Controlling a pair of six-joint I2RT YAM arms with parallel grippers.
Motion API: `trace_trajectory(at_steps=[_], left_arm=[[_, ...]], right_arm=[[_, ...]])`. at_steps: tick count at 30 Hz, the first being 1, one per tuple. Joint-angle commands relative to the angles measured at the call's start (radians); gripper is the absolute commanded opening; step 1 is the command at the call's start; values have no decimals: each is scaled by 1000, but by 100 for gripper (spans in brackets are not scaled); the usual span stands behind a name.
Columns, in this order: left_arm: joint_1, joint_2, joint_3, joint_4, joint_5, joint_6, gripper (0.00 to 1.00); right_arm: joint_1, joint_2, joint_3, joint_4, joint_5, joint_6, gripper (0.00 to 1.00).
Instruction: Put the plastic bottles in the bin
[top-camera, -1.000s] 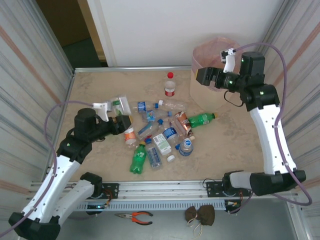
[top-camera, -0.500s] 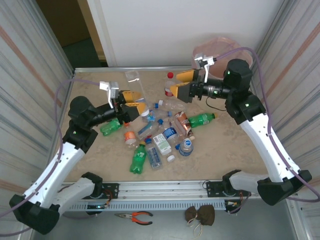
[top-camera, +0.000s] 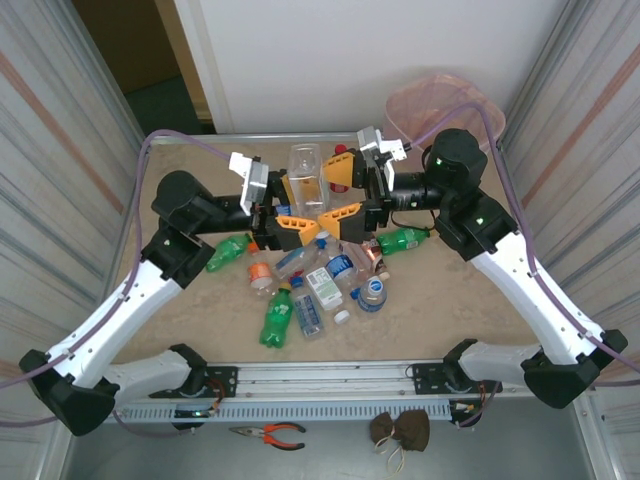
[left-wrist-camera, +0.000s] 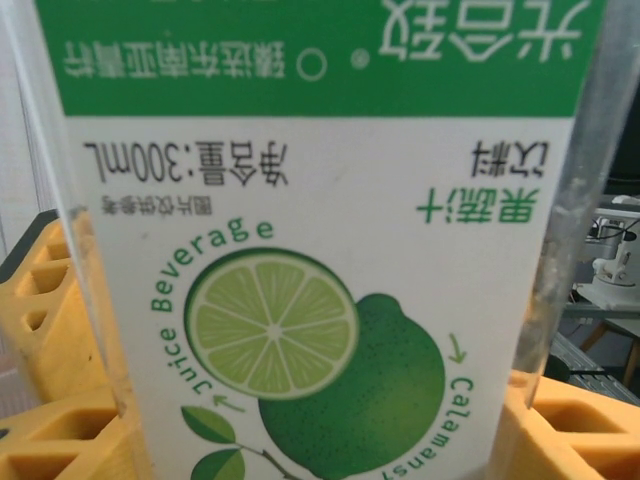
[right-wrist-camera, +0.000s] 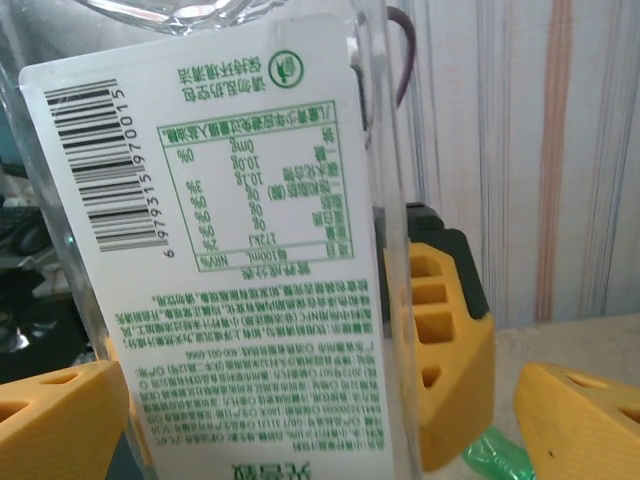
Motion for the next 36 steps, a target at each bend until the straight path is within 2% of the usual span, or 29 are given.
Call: trace_trajectory(at_steps=[1,4,9,15,23,26,33,36], left_arm=[[-7,1,41,-13,8,54,48],[-8,1,36,-12,-3,60,47],[-9,-1,37,-20,-13,66,47],[-11,2,42,-25,-24,69,47],[-17,12,50,-36,-32,75,49],[-21,15,54,-40,-29,77,49],[-25,22,57,-49,-36,80,48],[-25,23,57,-58,-41,87,49]], right_arm=[[22,-9,40,21,-23,-29,92],[31,-12,43,21,3,-29,84],[33,-17,50,16,28,-29,78],[43,-11,63,16,16,-31,82],[67,0,89,8,17,-36,81],[67,0,88,3,33,-41,87],[70,4,90,3,31,-46,86],[72,5,93,3,29,-46,91]])
